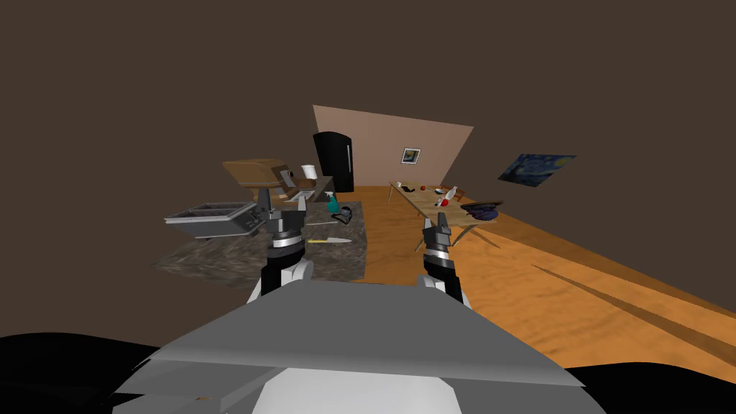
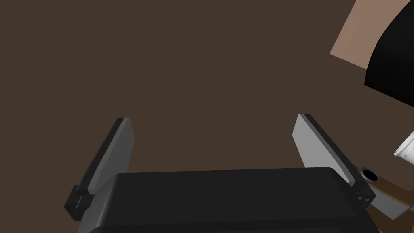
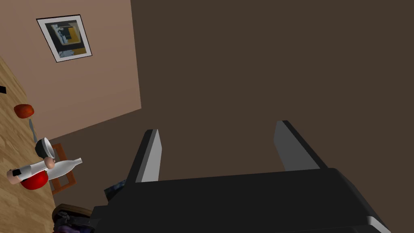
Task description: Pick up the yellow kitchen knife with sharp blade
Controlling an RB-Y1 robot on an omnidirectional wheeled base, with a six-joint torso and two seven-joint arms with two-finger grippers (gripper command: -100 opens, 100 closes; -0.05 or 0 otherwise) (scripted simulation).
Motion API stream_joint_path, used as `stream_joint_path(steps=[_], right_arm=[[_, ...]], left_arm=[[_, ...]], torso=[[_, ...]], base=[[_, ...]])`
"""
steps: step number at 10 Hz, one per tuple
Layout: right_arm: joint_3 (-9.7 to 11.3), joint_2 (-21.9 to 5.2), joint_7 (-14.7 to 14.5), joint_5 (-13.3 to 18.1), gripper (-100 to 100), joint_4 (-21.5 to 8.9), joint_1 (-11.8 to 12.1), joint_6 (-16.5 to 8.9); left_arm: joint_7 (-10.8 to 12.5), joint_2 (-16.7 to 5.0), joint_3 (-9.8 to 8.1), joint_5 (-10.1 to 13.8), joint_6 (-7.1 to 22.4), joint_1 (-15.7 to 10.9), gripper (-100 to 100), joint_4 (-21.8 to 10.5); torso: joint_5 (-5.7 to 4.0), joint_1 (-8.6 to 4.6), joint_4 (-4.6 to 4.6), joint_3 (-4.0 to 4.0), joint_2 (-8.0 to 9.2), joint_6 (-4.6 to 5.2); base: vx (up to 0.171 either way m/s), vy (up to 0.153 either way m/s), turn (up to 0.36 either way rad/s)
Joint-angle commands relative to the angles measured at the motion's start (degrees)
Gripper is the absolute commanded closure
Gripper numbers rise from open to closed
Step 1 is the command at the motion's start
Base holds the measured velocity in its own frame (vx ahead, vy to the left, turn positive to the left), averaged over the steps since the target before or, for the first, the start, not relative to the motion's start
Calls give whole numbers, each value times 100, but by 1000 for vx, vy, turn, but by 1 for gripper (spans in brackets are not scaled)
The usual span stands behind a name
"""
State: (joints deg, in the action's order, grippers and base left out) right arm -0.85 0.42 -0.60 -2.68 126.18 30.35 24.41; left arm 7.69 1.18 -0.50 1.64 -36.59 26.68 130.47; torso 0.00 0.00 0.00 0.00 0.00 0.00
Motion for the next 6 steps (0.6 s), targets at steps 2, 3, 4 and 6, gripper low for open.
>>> stream_joint_path(steps=[2, 3, 4, 6], right_arm=[[0, 0, 0, 0, 0, 0, 0, 0], [0, 0, 0, 0, 0, 0, 0, 0], [0, 0, 0, 0, 0, 0, 0, 0], [0, 0, 0, 0, 0, 0, 0, 0]], left_arm=[[-15, -398, 9, 20, 175, -36, -100, -21], [-25, -549, 14, 33, 290, -59, -100, -34], [-36, -682, 20, 48, 429, -87, -100, -48], [-62, -891, 35, 85, 762, -155, -100, -78]], torso=[[0, -1, 0, 1, 1, 0], [-1, -4, 1, 2, 4, -1], [-1, -6, 1, 3, 6, 0], [-2, -9, 2, 6, 10, -1]], base=[[-9, -12, 44], [-20, -23, 61], [-28, -27, 82], [-38, -36, 98]])
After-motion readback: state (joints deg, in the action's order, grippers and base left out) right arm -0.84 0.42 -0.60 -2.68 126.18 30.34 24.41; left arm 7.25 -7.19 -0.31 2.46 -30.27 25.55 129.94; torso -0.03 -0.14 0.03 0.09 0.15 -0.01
